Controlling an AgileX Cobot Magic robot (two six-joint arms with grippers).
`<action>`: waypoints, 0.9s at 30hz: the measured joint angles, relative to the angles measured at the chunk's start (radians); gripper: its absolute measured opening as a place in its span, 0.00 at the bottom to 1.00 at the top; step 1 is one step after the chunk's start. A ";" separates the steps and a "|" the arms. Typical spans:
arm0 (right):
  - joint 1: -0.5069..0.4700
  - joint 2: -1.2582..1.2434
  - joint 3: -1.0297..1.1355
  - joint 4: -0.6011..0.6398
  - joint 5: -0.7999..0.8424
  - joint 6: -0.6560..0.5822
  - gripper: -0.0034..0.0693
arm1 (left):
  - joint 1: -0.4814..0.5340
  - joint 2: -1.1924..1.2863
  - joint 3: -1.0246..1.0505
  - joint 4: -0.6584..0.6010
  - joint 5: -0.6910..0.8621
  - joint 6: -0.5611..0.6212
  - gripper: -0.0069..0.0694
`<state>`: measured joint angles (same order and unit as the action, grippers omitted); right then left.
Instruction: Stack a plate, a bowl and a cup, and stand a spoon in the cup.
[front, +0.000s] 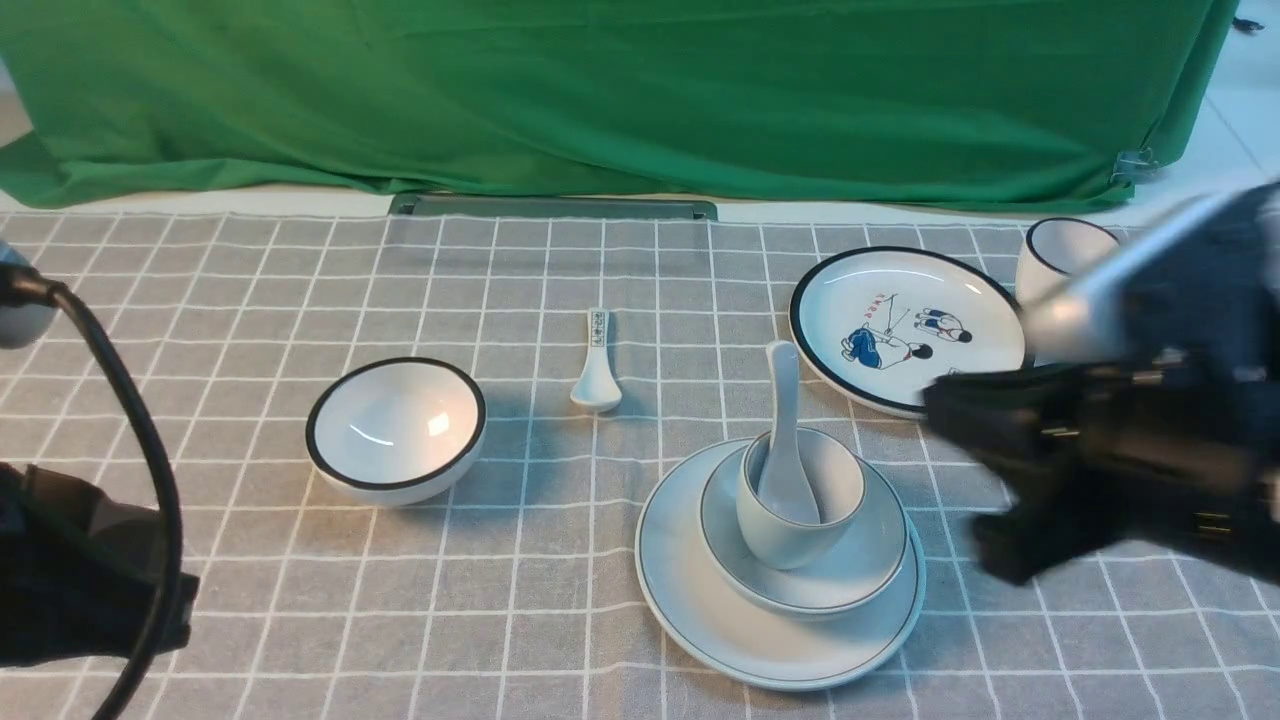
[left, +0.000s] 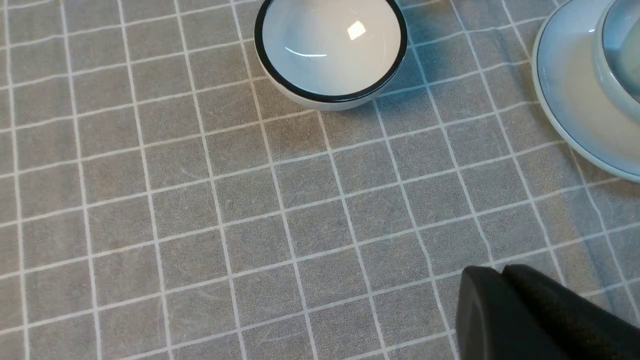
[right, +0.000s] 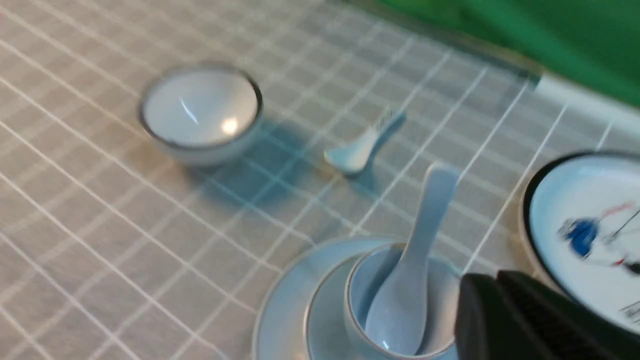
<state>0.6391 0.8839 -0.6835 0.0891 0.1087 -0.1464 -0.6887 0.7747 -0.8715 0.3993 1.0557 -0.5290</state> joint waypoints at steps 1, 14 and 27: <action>0.000 -0.026 0.000 -0.003 0.006 0.000 0.09 | 0.000 0.000 0.000 0.000 0.000 -0.003 0.10; 0.000 -0.698 0.216 -0.304 0.147 0.315 0.07 | 0.000 -0.063 0.006 0.032 -0.001 -0.027 0.10; 0.000 -0.822 0.288 -0.353 0.154 0.376 0.09 | 0.000 -0.457 0.216 0.034 -0.051 -0.055 0.10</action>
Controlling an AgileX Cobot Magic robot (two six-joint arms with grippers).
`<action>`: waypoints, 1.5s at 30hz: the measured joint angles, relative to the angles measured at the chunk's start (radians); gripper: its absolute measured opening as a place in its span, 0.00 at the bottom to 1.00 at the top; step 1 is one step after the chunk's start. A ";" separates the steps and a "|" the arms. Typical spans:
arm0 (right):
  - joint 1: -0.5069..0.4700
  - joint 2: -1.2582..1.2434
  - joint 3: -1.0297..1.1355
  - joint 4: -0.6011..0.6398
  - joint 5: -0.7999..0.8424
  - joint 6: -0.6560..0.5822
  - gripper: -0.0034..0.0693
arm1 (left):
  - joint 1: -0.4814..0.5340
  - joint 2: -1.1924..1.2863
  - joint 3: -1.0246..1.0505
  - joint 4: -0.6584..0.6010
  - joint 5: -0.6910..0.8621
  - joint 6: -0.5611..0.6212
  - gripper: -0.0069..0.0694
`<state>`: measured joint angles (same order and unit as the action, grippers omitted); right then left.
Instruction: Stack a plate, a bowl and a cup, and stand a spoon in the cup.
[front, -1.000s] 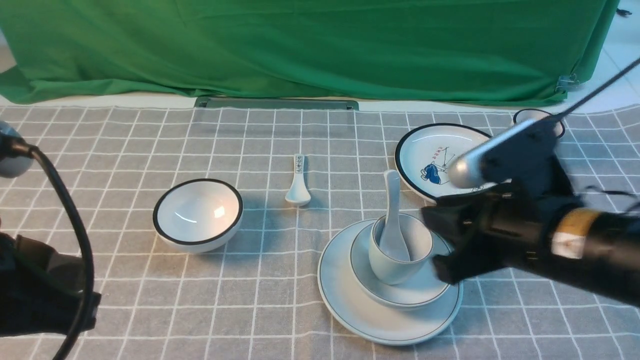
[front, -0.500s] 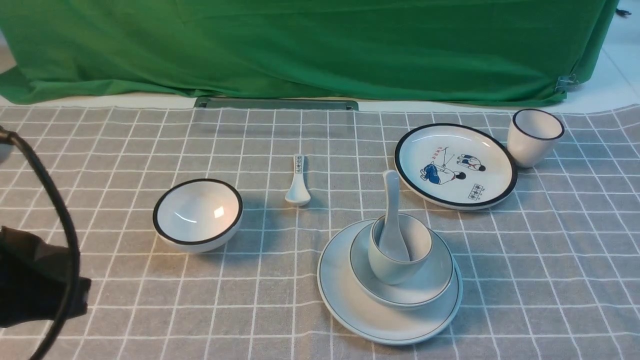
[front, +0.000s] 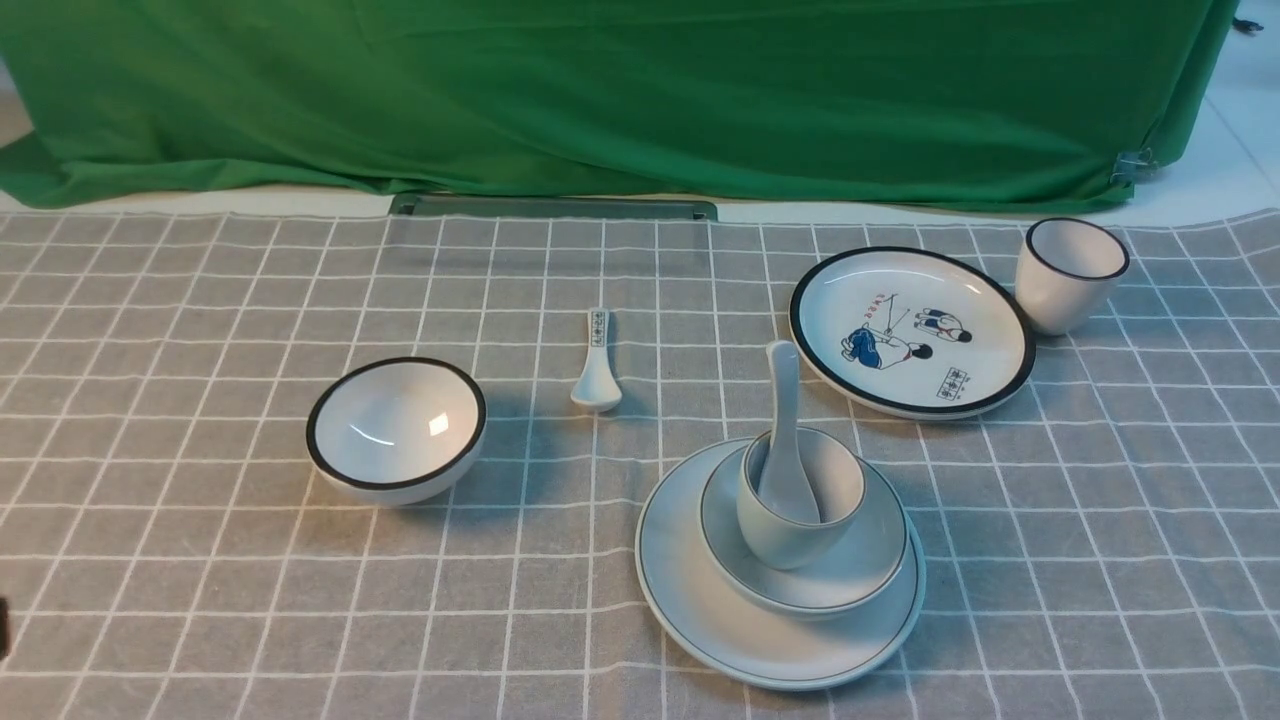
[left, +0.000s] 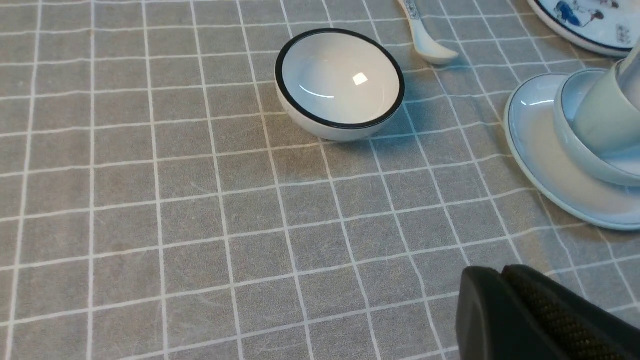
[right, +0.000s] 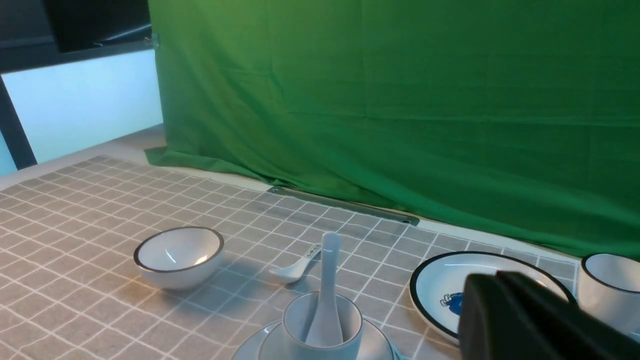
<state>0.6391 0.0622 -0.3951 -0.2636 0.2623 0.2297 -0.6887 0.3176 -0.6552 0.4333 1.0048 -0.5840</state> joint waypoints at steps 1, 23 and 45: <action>0.000 0.000 0.000 0.000 0.000 0.001 0.09 | 0.000 -0.027 0.008 0.000 -0.006 -0.002 0.10; 0.000 -0.001 0.000 -0.001 0.000 0.001 0.15 | 0.000 -0.160 0.025 0.020 -0.082 0.001 0.11; 0.000 -0.001 0.000 -0.001 0.000 0.001 0.23 | 0.730 -0.317 0.660 -0.558 -0.791 0.775 0.11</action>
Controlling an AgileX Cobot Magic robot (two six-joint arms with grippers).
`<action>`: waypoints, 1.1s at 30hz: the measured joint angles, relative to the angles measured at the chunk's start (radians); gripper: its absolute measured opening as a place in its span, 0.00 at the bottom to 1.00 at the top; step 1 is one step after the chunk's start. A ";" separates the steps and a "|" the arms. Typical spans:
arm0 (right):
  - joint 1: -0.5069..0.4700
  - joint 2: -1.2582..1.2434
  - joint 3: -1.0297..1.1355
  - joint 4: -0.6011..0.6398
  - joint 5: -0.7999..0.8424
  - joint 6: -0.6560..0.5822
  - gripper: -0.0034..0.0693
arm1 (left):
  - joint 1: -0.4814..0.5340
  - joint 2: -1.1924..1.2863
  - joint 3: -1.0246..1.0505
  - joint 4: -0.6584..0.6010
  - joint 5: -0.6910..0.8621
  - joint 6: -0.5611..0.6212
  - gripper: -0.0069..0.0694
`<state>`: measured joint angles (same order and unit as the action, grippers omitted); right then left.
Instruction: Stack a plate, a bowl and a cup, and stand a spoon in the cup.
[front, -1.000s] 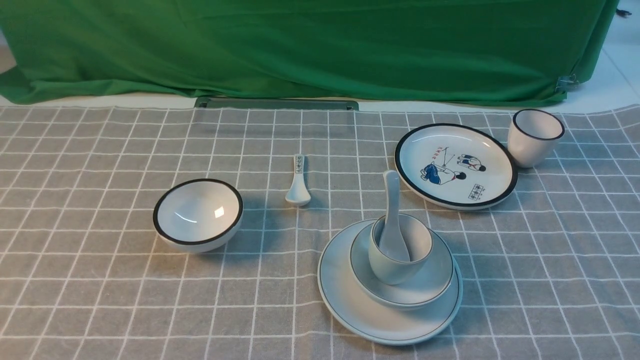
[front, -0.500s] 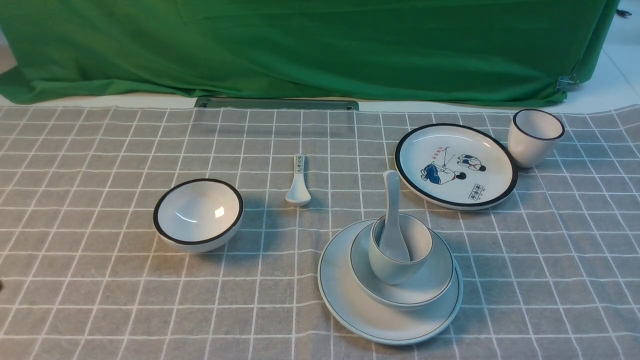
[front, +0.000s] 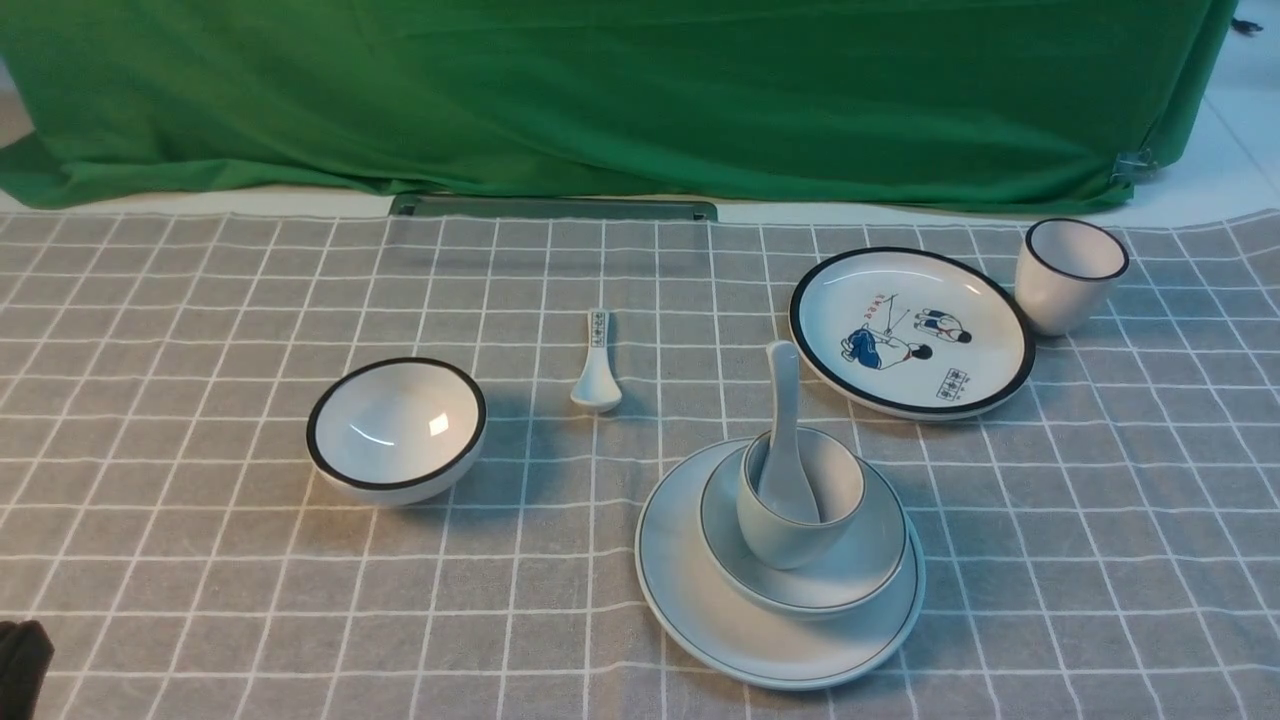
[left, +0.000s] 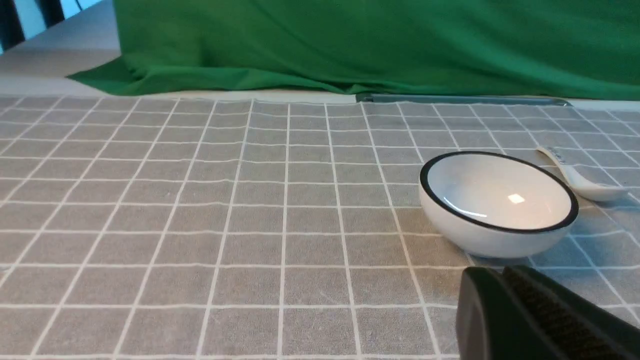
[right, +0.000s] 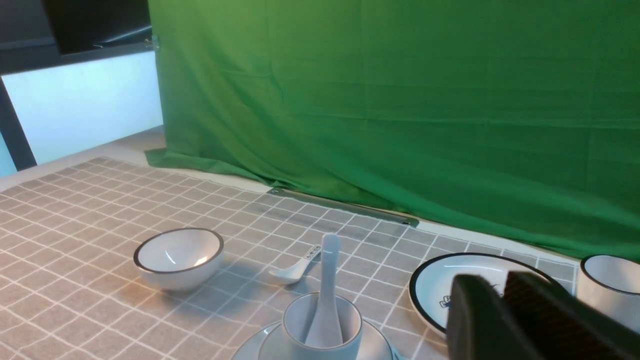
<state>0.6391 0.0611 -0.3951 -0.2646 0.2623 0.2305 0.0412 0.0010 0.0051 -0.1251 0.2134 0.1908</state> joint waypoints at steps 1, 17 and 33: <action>0.000 0.000 0.000 0.000 0.000 0.000 0.23 | -0.001 0.000 0.001 -0.001 0.027 0.000 0.11; 0.000 0.000 0.000 0.000 0.000 0.000 0.28 | -0.004 0.000 0.002 0.067 0.009 0.000 0.11; -0.062 -0.002 0.009 0.000 -0.001 -0.022 0.32 | -0.004 0.000 0.002 0.073 0.009 0.000 0.11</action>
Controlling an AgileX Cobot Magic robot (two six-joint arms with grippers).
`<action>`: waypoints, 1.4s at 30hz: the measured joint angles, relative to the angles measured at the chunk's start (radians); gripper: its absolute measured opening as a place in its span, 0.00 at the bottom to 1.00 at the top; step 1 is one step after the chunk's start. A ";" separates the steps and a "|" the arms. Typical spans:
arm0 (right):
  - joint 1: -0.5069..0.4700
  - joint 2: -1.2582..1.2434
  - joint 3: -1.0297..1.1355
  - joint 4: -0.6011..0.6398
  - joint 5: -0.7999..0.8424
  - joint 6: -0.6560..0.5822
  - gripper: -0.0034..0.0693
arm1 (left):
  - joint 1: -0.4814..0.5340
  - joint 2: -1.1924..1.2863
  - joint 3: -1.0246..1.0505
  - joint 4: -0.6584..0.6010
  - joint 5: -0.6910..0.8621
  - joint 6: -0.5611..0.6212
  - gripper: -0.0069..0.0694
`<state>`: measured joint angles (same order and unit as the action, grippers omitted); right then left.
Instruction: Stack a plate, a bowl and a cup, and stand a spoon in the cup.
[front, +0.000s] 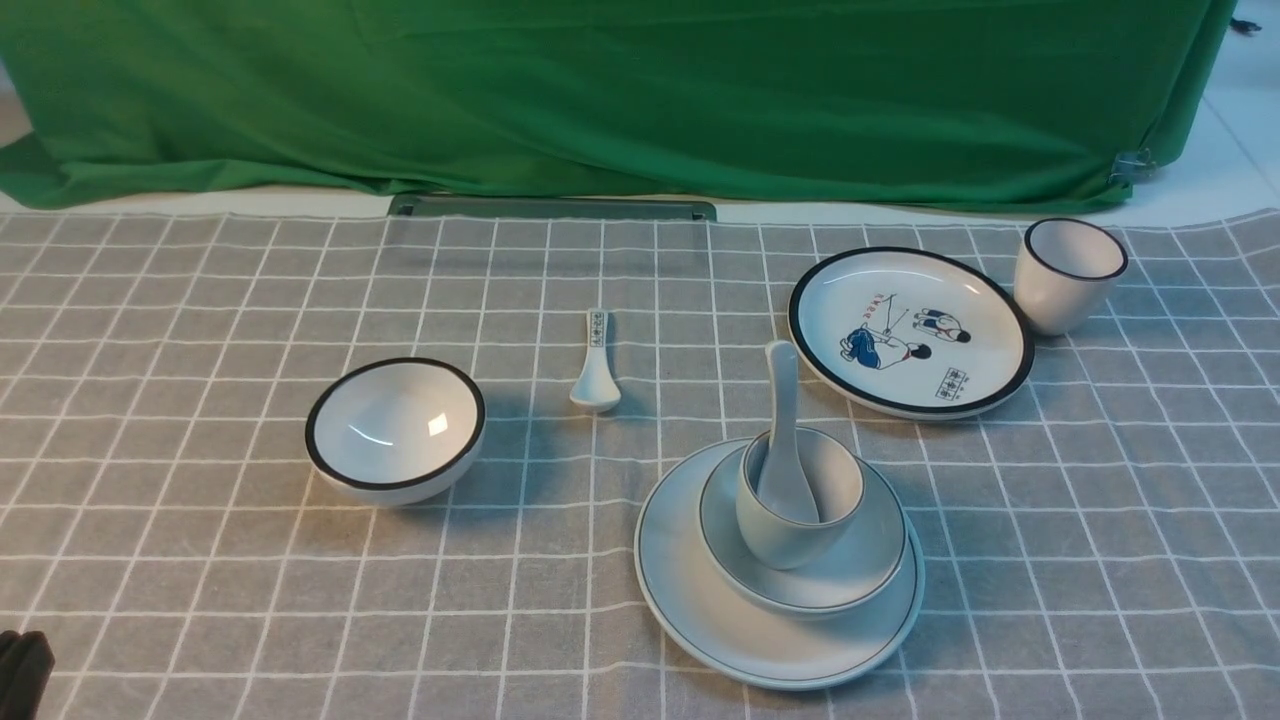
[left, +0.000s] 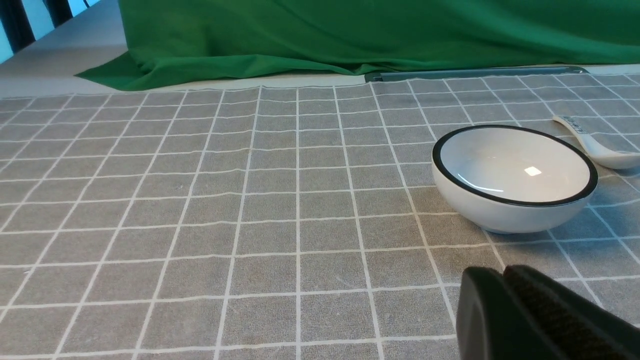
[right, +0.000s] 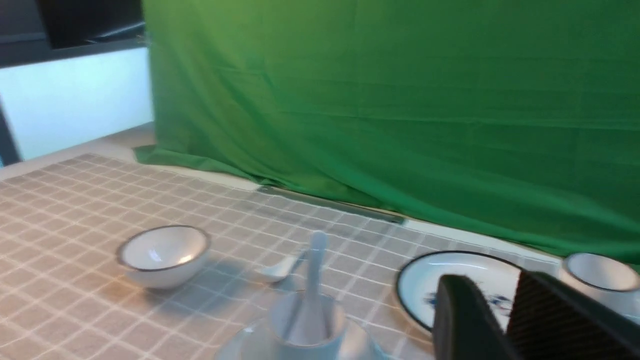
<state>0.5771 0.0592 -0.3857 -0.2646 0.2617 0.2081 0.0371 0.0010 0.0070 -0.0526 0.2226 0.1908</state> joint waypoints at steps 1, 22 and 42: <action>-0.032 0.000 0.009 -0.001 -0.006 -0.010 0.32 | 0.000 0.000 0.000 0.000 0.000 0.000 0.11; -0.578 -0.058 0.393 0.023 -0.019 -0.068 0.37 | 0.000 0.000 0.000 0.035 -0.001 0.000 0.11; -0.577 -0.058 0.393 0.025 -0.019 -0.068 0.37 | 0.000 0.000 0.000 0.036 -0.001 0.000 0.11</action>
<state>0.0005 0.0012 0.0076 -0.2391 0.2431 0.1397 0.0371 0.0010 0.0070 -0.0164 0.2216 0.1908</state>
